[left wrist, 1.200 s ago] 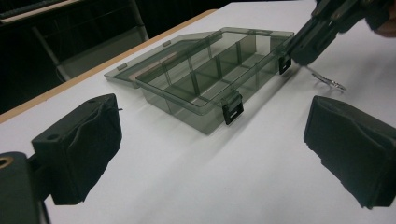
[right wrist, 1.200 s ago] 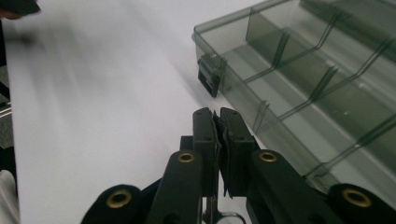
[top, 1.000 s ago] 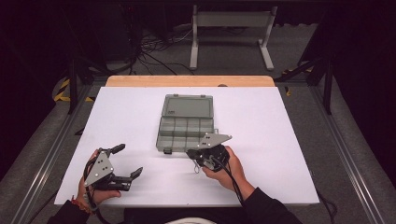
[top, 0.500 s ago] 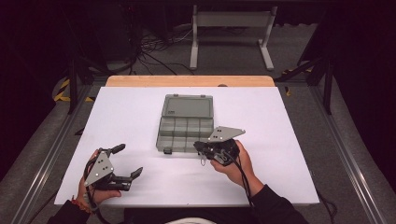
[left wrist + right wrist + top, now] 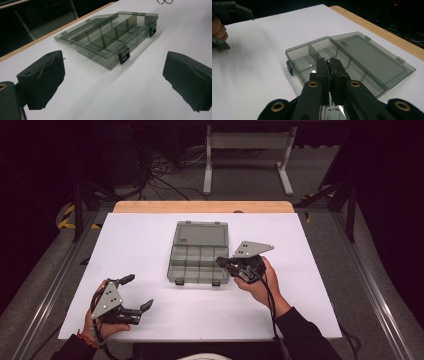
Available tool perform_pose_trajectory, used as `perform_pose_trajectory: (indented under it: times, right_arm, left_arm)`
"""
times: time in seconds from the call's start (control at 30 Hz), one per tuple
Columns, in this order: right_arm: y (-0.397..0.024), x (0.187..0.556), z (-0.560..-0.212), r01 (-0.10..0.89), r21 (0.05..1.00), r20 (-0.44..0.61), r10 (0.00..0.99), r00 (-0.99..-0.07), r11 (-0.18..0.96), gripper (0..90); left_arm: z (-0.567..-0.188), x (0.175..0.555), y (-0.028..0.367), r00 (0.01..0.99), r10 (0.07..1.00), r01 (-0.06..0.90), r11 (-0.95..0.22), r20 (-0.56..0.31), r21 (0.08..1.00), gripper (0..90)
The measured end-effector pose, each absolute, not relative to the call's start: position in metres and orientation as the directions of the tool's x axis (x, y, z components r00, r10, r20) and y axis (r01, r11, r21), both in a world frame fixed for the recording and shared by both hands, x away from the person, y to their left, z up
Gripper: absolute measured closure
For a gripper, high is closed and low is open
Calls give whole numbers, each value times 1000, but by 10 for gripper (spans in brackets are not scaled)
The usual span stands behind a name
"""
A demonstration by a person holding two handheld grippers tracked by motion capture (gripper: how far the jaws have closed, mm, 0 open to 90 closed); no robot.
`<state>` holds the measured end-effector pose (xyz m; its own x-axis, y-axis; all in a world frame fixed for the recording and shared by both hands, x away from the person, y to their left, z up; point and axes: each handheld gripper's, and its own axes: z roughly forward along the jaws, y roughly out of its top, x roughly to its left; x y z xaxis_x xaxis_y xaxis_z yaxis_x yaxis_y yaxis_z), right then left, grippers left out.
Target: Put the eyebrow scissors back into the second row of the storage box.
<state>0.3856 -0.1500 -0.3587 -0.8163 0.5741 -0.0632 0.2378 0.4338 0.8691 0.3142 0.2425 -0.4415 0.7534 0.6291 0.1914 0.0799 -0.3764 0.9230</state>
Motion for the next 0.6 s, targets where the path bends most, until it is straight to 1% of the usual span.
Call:
perform_pose_trajectory:
  times: [0.3, 0.6]
  right_arm:
    - [-150, 412, -354, 209, 879, -74, 554, -829, 429, 877]
    - [-136, 428, -359, 194, 869, -82, 520, -850, 455, 877]
  left_arm:
    - [-443, 315, 241, 753, 627, 78, -384, 198, 920, 50]
    - [-443, 315, 241, 756, 624, 77, -385, 198, 920, 49]
